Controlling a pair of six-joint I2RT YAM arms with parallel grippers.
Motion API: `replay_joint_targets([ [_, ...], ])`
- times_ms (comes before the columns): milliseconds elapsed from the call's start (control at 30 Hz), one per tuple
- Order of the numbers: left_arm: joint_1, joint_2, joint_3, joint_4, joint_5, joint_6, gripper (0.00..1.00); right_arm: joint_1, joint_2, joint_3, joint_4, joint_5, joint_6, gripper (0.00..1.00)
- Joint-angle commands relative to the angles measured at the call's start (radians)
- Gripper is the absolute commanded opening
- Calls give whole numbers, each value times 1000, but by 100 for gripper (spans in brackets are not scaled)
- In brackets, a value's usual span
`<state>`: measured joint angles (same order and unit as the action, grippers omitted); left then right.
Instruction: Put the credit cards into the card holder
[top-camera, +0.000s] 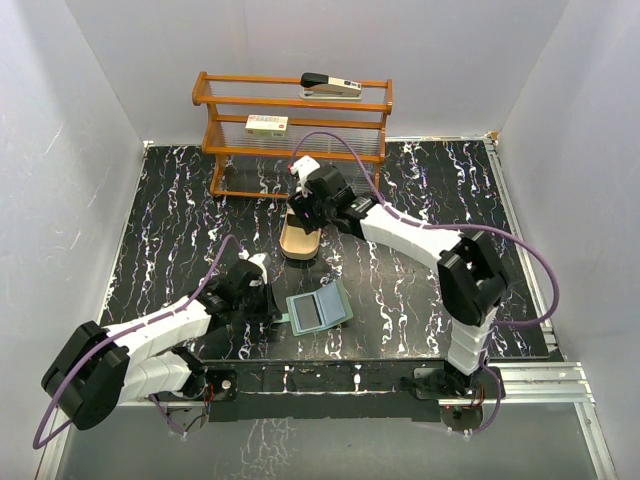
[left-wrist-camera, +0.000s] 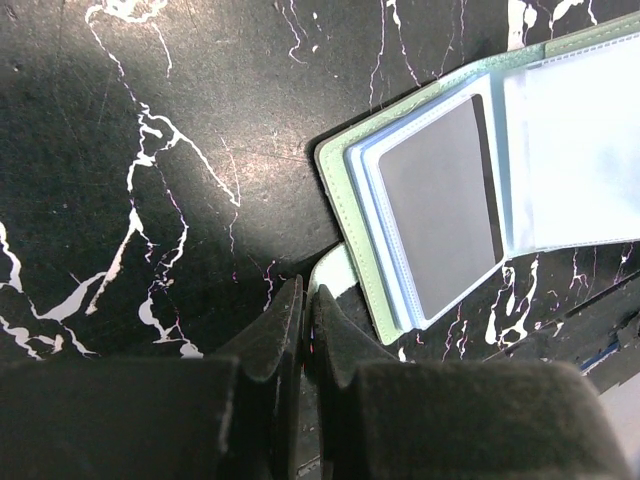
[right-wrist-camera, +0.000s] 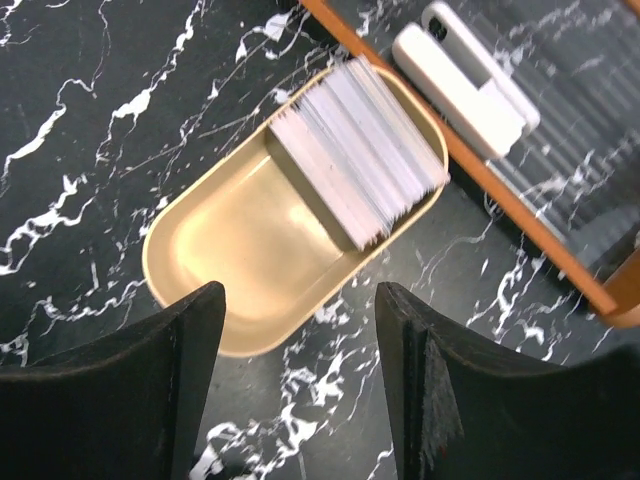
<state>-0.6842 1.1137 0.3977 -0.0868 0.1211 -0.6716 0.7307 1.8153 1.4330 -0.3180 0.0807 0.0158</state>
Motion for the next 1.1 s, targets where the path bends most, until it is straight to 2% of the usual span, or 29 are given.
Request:
replay_joint_targets([
  [0,-4,-9,27,-9,-30,25,0,6,60,129,30,30,-158,60],
  [333,-5,-34,34,-34,-40,32,0,10,212,228,30,79,-272,61],
  [700,-5,-36,37,-33,-39,30,0,24,270,234,61,123,-327,65],
  [1067,-5,-44,32,-38,-44,28,0,36,328,256,59,225,-367,63],
])
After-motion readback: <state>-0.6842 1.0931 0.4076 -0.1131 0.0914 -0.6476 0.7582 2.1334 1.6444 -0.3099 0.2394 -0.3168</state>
